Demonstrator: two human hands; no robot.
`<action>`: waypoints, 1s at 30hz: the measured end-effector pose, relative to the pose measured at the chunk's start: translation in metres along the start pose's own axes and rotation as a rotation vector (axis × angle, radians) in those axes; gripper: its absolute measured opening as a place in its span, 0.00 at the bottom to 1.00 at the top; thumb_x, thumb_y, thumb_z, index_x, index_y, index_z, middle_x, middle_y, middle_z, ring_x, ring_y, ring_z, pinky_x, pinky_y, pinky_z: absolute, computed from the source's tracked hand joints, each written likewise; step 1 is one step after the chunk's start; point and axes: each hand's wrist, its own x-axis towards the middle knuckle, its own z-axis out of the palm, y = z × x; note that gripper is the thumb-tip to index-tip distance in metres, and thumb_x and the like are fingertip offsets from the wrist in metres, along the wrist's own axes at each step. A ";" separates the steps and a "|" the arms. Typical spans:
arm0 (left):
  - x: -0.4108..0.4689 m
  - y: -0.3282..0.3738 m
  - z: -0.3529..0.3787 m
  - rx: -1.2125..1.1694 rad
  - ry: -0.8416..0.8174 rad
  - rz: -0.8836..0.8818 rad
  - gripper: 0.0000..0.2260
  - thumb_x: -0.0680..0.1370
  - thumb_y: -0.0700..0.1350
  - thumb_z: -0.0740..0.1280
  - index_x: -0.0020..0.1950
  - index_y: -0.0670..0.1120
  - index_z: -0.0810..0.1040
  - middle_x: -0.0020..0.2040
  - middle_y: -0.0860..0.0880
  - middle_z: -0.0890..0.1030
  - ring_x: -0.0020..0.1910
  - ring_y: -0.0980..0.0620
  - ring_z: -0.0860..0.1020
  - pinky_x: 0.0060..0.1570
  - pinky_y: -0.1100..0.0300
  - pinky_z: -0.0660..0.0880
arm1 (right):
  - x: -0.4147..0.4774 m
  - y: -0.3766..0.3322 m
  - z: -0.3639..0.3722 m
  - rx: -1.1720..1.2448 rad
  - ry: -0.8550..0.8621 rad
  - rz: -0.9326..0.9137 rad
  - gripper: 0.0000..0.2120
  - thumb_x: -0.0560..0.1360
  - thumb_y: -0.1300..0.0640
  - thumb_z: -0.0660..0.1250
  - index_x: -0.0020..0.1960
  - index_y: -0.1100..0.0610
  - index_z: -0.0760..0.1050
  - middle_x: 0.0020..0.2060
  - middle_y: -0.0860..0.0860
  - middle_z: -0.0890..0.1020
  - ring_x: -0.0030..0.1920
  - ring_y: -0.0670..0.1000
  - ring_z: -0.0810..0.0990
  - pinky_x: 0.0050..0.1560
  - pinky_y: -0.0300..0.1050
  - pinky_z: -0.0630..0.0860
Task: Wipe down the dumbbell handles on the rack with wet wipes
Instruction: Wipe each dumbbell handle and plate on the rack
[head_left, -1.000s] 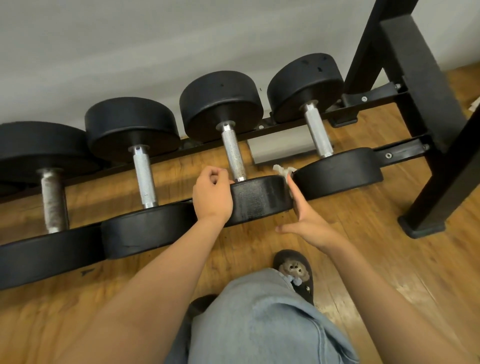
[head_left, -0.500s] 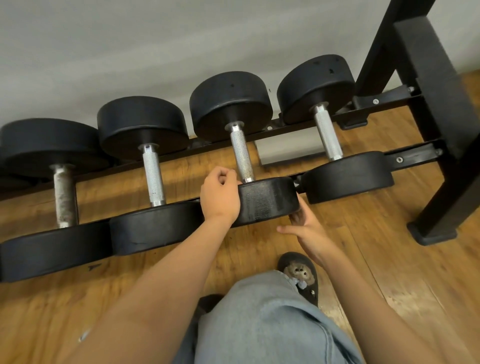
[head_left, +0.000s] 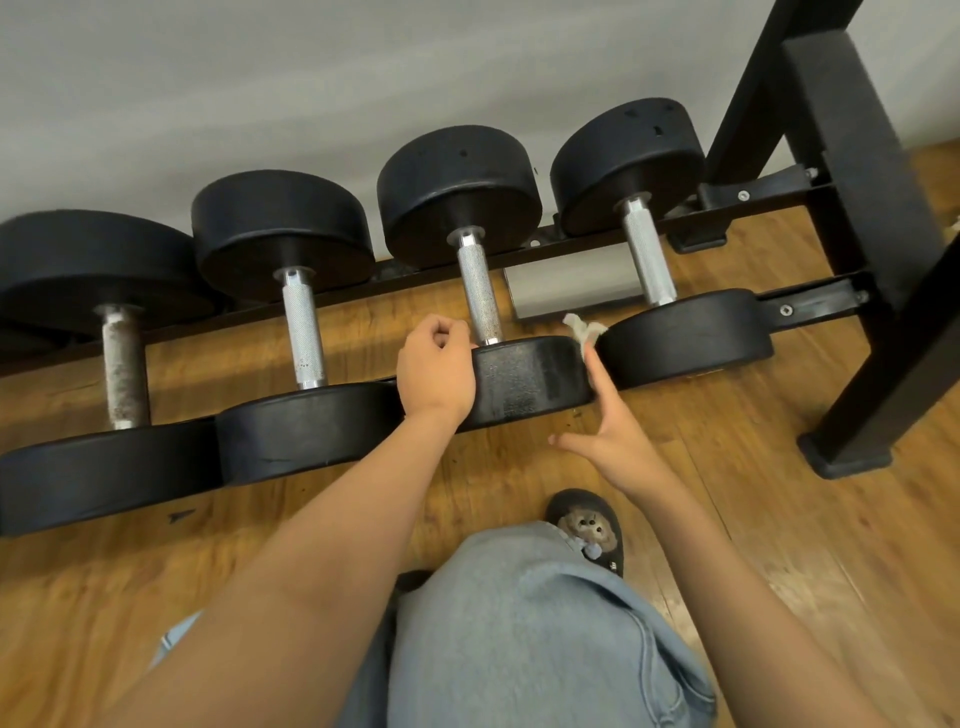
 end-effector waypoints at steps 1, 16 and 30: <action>0.000 -0.001 0.000 0.003 0.001 -0.001 0.10 0.81 0.45 0.60 0.48 0.41 0.78 0.39 0.52 0.79 0.37 0.59 0.75 0.36 0.66 0.66 | 0.001 0.005 -0.001 0.020 -0.001 0.059 0.51 0.70 0.67 0.74 0.78 0.40 0.47 0.79 0.44 0.53 0.78 0.46 0.52 0.77 0.55 0.55; 0.000 -0.003 0.000 0.034 -0.003 0.019 0.10 0.82 0.45 0.60 0.48 0.42 0.78 0.38 0.54 0.77 0.37 0.59 0.74 0.36 0.66 0.65 | -0.033 -0.002 0.009 0.052 0.072 0.006 0.46 0.72 0.68 0.72 0.78 0.43 0.50 0.76 0.38 0.53 0.75 0.38 0.52 0.76 0.41 0.52; -0.026 -0.008 -0.035 0.261 -0.125 0.332 0.16 0.85 0.50 0.54 0.71 0.49 0.70 0.66 0.49 0.75 0.64 0.56 0.70 0.65 0.59 0.67 | -0.012 -0.084 0.000 -1.303 -0.399 -0.546 0.44 0.74 0.58 0.64 0.77 0.51 0.35 0.77 0.49 0.37 0.77 0.47 0.32 0.76 0.47 0.33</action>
